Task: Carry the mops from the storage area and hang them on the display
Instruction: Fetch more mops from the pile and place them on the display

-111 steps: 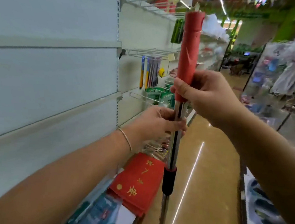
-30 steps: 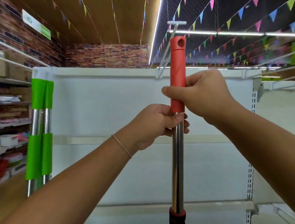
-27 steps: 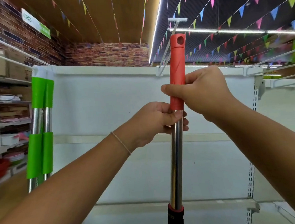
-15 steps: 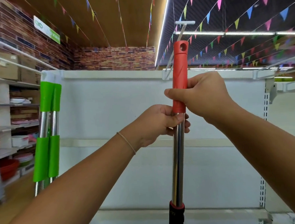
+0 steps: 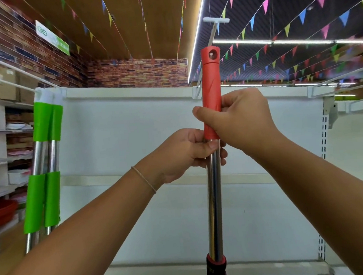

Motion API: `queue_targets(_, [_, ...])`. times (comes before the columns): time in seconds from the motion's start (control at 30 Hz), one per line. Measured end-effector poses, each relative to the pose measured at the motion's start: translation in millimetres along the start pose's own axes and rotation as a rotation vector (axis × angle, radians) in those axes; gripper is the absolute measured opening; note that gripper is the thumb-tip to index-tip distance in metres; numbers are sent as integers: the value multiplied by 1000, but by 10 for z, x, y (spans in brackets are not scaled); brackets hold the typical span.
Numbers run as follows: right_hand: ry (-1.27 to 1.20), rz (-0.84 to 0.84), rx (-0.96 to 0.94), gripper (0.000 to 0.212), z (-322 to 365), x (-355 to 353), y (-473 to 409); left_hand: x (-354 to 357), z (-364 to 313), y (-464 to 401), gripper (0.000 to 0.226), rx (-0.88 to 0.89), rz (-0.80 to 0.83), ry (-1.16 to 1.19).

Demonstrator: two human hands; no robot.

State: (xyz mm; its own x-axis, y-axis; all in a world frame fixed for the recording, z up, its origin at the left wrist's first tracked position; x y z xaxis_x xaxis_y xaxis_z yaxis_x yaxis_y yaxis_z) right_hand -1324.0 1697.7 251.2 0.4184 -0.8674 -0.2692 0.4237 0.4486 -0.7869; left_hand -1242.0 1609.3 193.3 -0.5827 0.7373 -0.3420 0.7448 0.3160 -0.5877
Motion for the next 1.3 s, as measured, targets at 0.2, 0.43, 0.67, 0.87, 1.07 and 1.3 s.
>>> queue_targets(0.2, [48, -51, -36, 38, -82, 40, -11, 19, 127, -34, 20, 3, 49, 50])
queue_targets(0.43, [96, -11, 31, 35, -291, 218, -63, 9, 408, -105, 18, -54, 31, 107])
queue_targets(0.67, [128, 38, 91, 32, -465, 438, -257, -96, 594, -206, 25, -131, -96, 109])
queue_targets(0.87, [148, 88, 159, 28, -623, 630, -450, -201, 775, -312, 25, -208, -228, 110])
queue_targets(1.07, [126, 104, 183, 27, -743, 777, -563, -257, 870, -411, 24, -197, -300, 5])
queue_targets(1.3, [103, 114, 218, 29, -895, 927, -690, -317, 1030, -531, 24, -187, -354, -35])
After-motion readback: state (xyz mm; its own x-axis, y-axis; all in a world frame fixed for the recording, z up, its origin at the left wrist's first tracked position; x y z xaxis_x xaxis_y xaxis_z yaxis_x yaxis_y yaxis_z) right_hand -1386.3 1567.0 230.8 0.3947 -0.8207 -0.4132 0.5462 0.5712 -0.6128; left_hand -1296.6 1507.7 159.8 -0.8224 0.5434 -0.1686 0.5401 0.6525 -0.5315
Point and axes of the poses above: each hand's wrist, its own y-axis away from the middle knuckle, its own x-axis out of the palm, z = x × y, the point moved 6 cm from there along -y, towards the middle knuckle, and after that the axes turned 6 degrees about x, right-handed, at the moved point
